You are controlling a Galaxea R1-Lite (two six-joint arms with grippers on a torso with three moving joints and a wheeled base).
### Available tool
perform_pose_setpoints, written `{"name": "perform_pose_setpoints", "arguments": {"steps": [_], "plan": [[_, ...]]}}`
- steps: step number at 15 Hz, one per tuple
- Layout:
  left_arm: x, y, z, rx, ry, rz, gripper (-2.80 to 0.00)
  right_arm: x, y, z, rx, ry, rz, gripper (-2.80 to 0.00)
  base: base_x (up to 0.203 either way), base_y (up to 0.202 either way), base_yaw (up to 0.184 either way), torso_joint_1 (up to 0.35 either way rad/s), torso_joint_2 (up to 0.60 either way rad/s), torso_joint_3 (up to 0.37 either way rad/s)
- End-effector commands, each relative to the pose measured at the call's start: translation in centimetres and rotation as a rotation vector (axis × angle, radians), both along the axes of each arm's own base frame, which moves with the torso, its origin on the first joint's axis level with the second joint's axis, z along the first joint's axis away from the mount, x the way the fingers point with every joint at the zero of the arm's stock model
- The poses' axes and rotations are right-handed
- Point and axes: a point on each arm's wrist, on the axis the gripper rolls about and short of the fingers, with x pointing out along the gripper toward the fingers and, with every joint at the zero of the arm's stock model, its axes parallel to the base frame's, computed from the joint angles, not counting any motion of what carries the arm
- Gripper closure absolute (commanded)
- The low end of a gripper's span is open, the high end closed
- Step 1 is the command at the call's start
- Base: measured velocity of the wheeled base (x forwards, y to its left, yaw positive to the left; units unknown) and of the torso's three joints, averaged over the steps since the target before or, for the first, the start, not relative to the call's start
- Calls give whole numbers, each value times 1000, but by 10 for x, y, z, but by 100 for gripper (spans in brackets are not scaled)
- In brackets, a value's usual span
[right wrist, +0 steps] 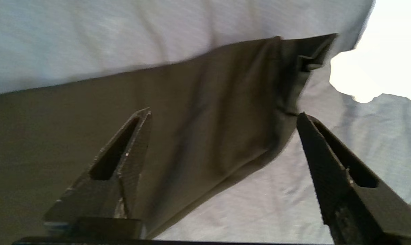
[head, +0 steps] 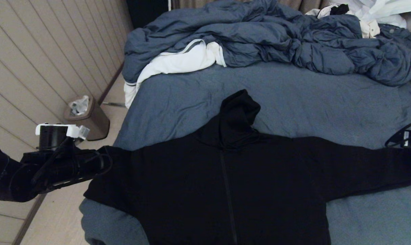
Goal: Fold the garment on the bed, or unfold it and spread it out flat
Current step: Unfold the black sweatshirt
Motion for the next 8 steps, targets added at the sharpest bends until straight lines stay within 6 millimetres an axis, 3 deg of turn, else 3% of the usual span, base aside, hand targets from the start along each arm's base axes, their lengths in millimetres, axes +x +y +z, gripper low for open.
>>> {"name": "perform_pose_setpoints", "arguments": {"steps": [1, 3, 6, 8], "plan": [[-1, 0, 4, 0, -17, 1, 0, -1, 15, 12, -2, -26, 26, -280, 0, 0, 0, 0, 0, 0], [-1, 0, 13, -3, -69, 7, 0, 5, 41, 16, 28, -45, 80, -280, 0, 0, 0, 0, 0, 0], [-12, 2, 38, -2, -169, 9, 0, 17, 106, 28, 89, -95, 213, -280, 0, 0, 0, 0, 0, 0], [-15, 5, 44, -1, -190, 15, 0, 16, 148, 40, 136, -122, 297, -280, 0, 0, 0, 0, 0, 0]]}}
